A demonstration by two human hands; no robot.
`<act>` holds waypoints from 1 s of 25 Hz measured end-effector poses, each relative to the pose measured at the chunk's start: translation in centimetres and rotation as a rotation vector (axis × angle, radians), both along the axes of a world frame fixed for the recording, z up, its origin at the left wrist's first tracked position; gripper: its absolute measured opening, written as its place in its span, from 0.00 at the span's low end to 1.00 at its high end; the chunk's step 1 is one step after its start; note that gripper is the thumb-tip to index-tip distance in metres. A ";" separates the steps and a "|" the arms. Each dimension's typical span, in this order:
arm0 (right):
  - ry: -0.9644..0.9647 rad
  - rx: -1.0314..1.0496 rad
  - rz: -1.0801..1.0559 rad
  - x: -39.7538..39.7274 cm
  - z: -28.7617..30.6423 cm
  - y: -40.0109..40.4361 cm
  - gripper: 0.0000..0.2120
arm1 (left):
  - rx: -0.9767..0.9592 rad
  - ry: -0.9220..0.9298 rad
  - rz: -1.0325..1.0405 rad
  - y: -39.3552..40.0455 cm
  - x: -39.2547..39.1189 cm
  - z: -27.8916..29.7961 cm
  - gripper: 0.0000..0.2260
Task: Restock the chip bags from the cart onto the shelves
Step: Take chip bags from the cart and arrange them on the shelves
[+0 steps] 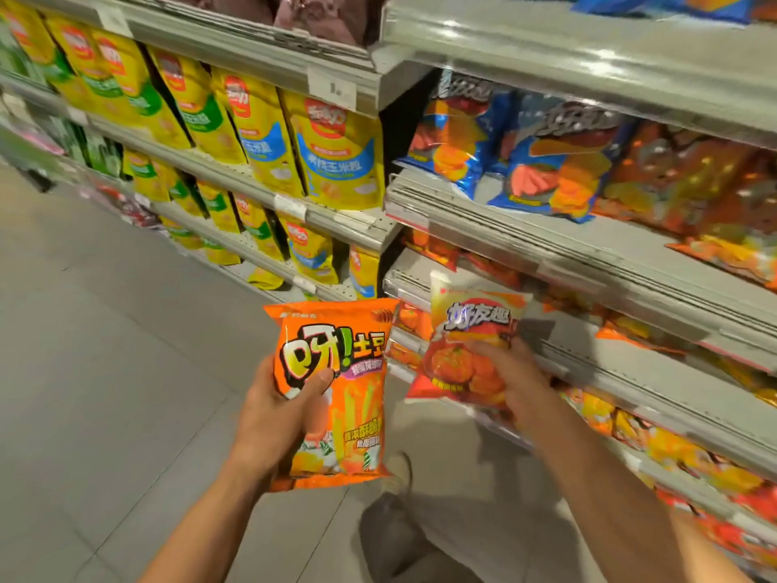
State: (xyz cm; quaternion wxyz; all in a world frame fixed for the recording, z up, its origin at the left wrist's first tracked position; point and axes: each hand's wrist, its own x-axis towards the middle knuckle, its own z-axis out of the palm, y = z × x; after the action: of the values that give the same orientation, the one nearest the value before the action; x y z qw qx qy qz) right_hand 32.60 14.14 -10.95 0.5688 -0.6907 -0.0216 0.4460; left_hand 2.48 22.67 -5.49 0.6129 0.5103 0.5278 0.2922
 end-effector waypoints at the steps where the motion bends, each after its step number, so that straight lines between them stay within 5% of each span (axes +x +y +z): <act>1: -0.006 -0.002 -0.012 1.3 -0.5 2.9 0.28 | 0.000 0.018 0.006 1.3 0.0 0.0 0.23; 6: 0.046 0.038 -0.090 5.6 -1.5 14.9 0.33 | -0.021 0.085 0.042 7.0 0.3 1.1 0.24; 13: 0.203 0.119 0.072 6.6 -2.2 21.5 0.15 | -0.018 0.175 0.084 10.5 1.7 1.7 0.28; 15: 0.087 0.023 0.013 6.4 -4.0 21.8 0.09 | -0.037 0.162 0.083 11.6 1.9 1.5 0.27; 16: 0.030 -0.028 -0.036 5.9 -4.1 21.6 0.09 | -0.055 0.147 0.066 12.0 2.2 1.4 0.26; 19: -0.107 -0.162 0.003 6.0 -5.0 21.5 0.35 | -0.059 0.125 0.021 13.0 3.8 1.3 0.26; 25: 0.056 -0.193 0.119 7.1 -4.3 21.5 0.17 | -0.038 0.137 -0.070 14.5 6.3 1.6 0.26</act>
State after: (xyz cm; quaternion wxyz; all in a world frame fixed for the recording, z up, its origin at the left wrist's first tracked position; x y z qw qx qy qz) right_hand 39.65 35.64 -15.22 0.4726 -0.7272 -0.0035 0.4979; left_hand 8.76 37.15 -3.92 0.5946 0.5357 0.5558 0.2247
